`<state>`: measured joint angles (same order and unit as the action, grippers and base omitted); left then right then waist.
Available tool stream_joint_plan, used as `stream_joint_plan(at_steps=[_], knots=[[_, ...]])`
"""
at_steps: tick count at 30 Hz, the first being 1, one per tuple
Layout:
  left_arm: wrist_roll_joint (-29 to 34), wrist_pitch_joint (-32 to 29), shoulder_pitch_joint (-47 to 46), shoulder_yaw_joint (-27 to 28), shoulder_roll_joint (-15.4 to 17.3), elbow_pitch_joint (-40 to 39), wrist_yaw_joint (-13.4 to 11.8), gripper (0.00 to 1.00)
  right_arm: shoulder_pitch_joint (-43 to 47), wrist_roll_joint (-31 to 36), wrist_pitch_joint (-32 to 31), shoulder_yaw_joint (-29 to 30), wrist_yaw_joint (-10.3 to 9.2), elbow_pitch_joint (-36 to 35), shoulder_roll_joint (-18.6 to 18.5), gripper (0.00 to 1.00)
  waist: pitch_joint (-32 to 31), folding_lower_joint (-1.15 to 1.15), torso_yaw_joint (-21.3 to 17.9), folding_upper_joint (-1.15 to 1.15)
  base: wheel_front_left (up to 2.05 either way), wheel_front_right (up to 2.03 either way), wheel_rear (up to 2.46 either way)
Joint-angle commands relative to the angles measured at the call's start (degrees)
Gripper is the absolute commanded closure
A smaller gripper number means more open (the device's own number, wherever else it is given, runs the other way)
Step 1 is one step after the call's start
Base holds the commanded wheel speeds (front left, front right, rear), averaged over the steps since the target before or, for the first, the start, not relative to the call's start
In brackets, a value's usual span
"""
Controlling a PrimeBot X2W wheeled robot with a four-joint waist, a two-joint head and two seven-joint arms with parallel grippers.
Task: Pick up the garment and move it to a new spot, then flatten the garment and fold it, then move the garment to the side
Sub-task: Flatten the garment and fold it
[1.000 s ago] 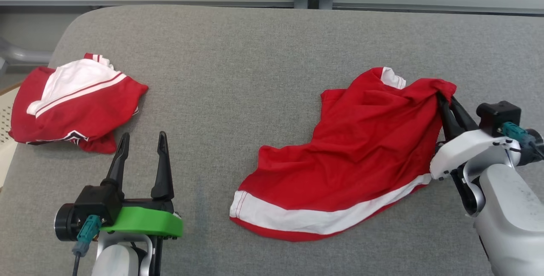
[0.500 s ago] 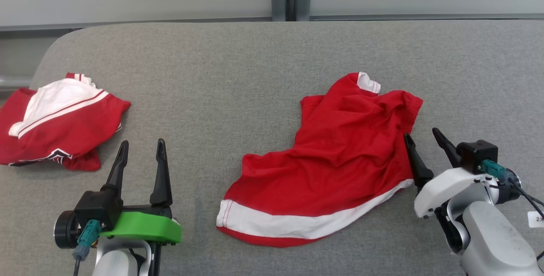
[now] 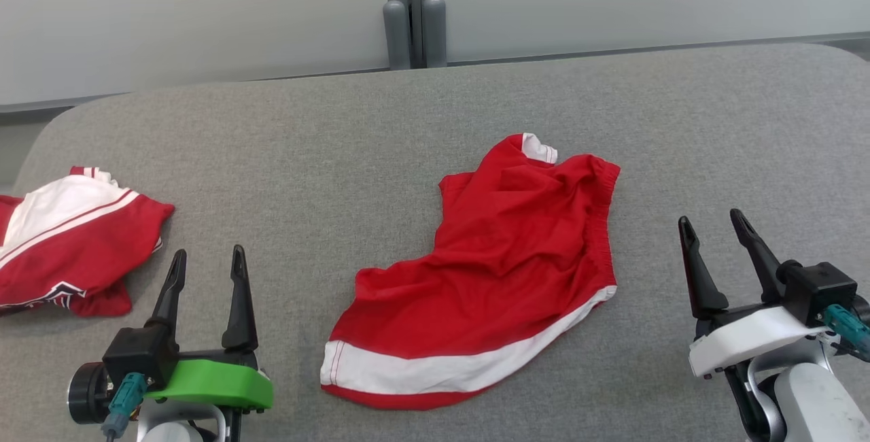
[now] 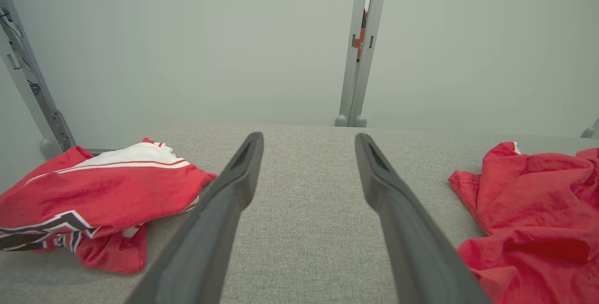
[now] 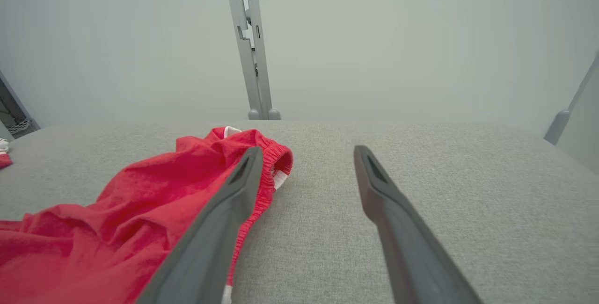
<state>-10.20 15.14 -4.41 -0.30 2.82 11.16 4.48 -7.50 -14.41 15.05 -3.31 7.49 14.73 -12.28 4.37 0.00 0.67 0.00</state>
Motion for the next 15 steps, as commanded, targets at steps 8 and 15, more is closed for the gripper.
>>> stream_joint_plan(at_steps=[8, 15], knots=[[0.83, 0.0, 0.93, 0.83, 0.14, 0.68, 0.8, 0.0, 5.47, 1.22, 0.17, -0.14, 0.01, -8.07, 2.24, 0.0, -2.04, 0.0, -0.05, 0.0, 0.0, 0.0, 0.0], [1.17, 0.0, 1.52, 1.63, 0.14, 1.19, 1.0, 0.0, 8.77, 2.11, 0.07, -0.23, 0.01, -11.41, 4.05, 0.0, -2.8, 0.0, 1.08, 0.0, 0.0, 0.0, 0.0]])
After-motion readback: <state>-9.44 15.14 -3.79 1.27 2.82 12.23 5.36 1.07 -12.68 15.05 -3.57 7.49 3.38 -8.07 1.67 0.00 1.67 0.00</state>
